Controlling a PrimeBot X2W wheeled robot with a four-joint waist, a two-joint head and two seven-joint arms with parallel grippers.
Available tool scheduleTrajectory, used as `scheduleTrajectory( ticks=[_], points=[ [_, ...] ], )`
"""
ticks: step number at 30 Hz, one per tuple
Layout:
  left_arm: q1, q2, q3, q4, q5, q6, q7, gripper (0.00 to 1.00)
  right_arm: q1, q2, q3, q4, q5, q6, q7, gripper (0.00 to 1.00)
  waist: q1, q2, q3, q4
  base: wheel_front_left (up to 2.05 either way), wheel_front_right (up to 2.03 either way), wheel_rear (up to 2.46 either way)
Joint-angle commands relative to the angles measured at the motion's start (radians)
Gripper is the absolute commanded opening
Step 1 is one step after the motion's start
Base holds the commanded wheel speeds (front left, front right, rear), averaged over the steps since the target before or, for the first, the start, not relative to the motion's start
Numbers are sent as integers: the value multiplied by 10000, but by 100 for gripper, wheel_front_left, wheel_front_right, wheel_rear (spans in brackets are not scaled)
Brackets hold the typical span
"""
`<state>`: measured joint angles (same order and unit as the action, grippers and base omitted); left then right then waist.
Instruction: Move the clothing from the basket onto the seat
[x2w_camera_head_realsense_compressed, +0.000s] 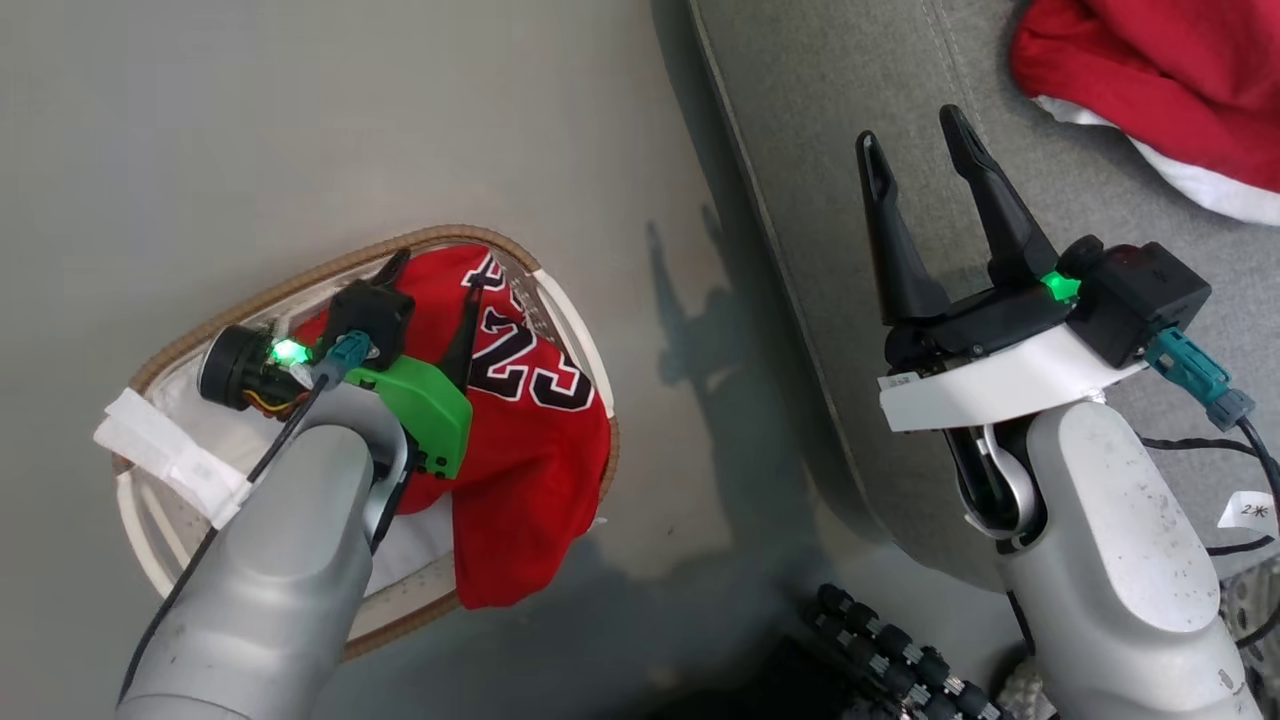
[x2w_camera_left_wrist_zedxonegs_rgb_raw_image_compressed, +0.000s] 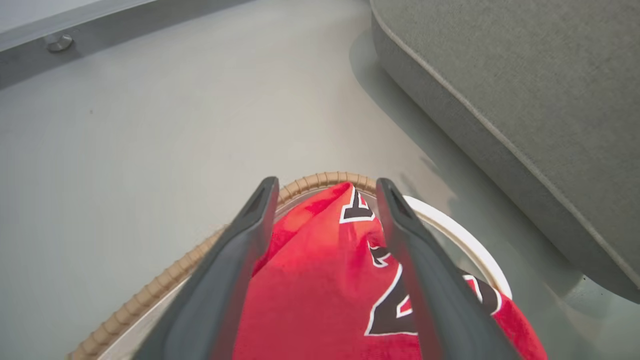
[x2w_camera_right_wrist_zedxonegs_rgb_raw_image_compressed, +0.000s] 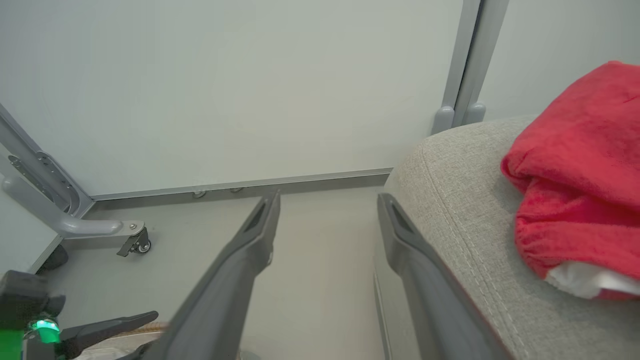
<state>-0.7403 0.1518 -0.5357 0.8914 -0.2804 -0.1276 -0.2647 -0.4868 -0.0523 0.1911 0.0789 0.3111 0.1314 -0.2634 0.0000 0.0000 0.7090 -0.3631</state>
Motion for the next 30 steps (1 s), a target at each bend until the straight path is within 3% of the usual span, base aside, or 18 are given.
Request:
scheduleTrajectory(
  ticks=[1, 11, 30],
  points=[
    [-332, 215, -192, 146, -166, -38, 6, 100, -136, 15, 36, -46, 68, -14, -21, 100, 0, 0, 807, -684, 0, 0, 0],
    [-1294, 527, -2098, 1573, -1365, -37, 79, 100, 70, 11, -72, -207, 2, -14, -21, 100, 0, 0, 1261, -586, 0, 0, 0],
    [-1697, 288, -4521, 3121, -2618, -31, 1385, 100, -32, 1, -180, -290, -144, -14, -21, 100, 0, 0, 1706, -196, 0, 0, 0]
  ],
)
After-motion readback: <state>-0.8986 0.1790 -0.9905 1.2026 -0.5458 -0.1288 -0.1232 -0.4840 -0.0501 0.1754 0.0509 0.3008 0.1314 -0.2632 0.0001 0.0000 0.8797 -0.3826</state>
